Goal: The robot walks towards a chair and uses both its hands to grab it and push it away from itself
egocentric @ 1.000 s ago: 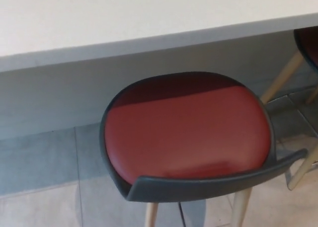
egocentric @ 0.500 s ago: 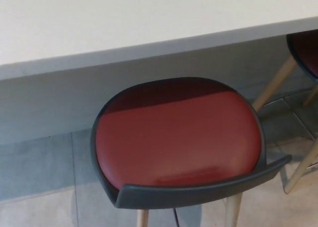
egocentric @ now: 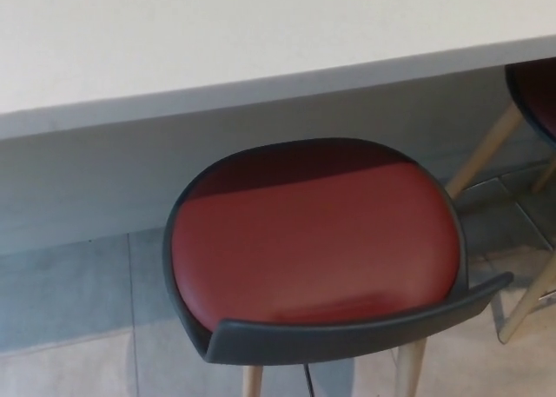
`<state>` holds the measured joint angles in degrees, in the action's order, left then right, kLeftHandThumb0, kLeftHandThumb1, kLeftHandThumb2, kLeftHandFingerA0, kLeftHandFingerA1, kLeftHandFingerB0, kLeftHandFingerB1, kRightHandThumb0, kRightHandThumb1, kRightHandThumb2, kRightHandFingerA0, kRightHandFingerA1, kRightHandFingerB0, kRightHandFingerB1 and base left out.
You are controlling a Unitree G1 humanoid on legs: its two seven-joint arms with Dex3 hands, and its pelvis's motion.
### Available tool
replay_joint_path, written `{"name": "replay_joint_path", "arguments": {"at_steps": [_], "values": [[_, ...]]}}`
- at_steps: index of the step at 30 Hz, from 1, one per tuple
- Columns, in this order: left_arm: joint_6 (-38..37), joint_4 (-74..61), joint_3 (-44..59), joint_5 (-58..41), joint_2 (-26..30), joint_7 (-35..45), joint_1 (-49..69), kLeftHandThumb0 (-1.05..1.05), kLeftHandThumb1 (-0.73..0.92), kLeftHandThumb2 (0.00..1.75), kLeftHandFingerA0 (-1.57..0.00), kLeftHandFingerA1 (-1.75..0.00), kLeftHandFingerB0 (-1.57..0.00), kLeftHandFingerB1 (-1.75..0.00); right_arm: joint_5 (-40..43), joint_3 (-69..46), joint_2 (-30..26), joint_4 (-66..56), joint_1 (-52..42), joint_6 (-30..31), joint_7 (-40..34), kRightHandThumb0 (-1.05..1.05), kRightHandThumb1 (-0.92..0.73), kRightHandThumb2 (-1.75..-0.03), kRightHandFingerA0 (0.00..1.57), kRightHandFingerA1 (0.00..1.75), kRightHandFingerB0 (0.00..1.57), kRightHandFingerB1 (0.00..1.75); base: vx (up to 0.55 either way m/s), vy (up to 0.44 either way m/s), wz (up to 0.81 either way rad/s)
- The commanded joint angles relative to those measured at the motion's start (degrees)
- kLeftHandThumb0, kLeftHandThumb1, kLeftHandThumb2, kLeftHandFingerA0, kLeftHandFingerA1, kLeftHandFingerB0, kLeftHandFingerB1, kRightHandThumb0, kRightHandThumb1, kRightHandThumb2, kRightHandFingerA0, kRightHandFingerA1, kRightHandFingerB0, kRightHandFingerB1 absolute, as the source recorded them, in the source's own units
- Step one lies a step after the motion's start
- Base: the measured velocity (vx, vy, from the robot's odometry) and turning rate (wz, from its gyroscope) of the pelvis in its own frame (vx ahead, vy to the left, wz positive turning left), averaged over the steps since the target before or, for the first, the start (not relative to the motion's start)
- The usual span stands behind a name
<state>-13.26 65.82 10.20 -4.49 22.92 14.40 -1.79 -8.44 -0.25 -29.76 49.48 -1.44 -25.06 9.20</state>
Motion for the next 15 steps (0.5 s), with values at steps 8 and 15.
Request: {"name": "replay_joint_path", "arguments": {"at_steps": [8, 15], "values": [[-9.09, -9.94, -9.93, 4.77, 2.23, 11.47, -5.71, -0.75, 0.42, 0.91, 0.0, -0.12, 0.0, 0.0, -1.96, 3.38, -1.61, -5.18, 4.99, 0.03, 4.45, -0.95, -0.57, -0.91, 0.0, 0.12, 0.0, 0.07, 0.0, 0.0, 0.0], [-12.37, -14.6, -13.51, 7.17, 2.07, 10.9, -4.92, -1.05, 0.53, 0.57, 0.0, 0.0, 0.0, 0.0, -2.49, 4.36, -0.91, -5.59, 5.0, -0.42, 3.52, -1.03, -0.61, -0.91, 0.0, 0.03, 0.0, 0.0, 0.0, 0.0, 0.0]]}}
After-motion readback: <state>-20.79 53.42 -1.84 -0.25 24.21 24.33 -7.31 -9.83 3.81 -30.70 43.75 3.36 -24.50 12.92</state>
